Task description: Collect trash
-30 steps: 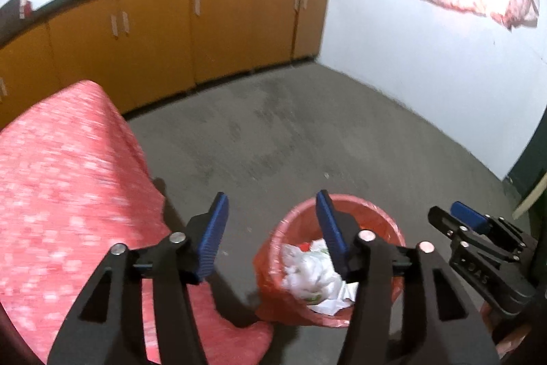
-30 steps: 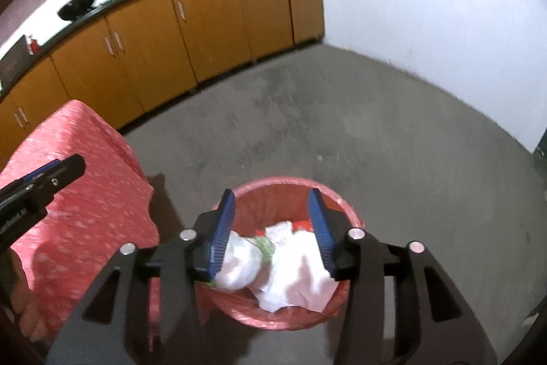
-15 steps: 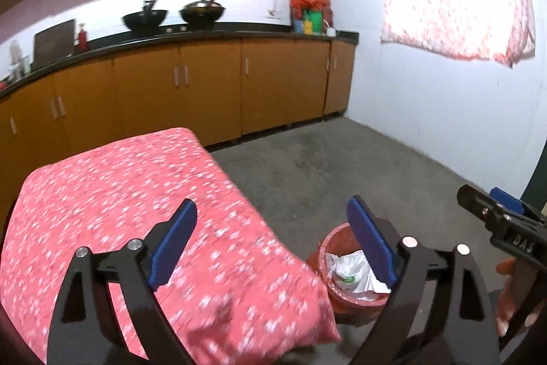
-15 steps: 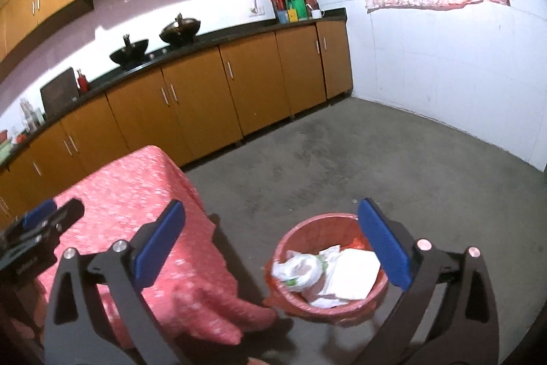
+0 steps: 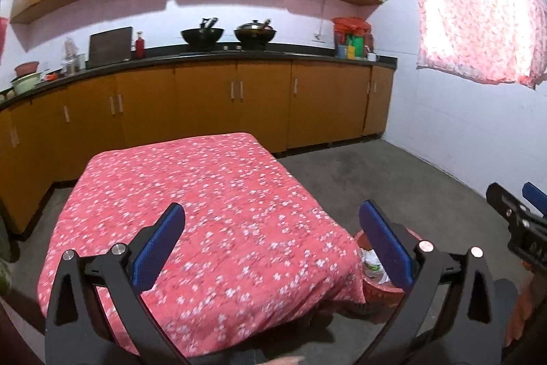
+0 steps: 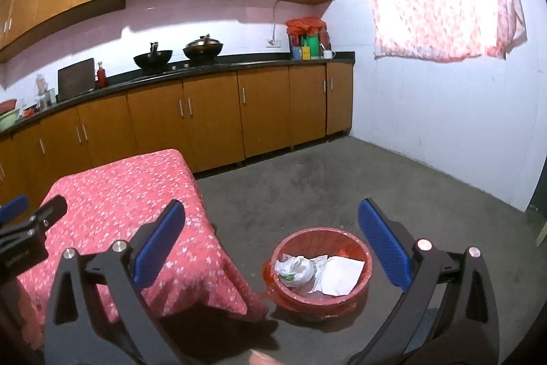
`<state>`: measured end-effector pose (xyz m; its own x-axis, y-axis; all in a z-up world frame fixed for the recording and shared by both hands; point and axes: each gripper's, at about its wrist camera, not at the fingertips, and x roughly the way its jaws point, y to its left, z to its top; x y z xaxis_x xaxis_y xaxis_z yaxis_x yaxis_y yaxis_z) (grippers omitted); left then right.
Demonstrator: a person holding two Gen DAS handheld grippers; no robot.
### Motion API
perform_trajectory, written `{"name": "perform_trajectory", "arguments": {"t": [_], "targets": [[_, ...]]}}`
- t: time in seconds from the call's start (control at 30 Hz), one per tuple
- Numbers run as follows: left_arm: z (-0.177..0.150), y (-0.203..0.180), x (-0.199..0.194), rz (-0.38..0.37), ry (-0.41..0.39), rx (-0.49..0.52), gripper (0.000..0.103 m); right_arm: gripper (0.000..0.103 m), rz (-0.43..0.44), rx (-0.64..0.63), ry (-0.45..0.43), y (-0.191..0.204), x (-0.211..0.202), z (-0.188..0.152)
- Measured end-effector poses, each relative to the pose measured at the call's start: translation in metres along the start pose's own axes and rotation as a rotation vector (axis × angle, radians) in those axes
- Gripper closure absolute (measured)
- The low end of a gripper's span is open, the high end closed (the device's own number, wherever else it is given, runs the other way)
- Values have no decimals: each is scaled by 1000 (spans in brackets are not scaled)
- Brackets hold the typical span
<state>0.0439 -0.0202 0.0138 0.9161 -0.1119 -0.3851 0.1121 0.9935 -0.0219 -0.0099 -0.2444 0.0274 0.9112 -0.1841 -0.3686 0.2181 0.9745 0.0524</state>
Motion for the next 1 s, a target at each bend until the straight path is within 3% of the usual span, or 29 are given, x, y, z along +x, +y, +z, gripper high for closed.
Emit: {"name": "perform_trajectory", "arguments": {"t": [0.43,1.0], "targets": [[-24,3,-28,16,-28,21,2,4,25,-33,-39,24,-35,-9],[-30,6,-30,34,-20,26,2,4,17,-33,-15,23,-29,-16]]}}
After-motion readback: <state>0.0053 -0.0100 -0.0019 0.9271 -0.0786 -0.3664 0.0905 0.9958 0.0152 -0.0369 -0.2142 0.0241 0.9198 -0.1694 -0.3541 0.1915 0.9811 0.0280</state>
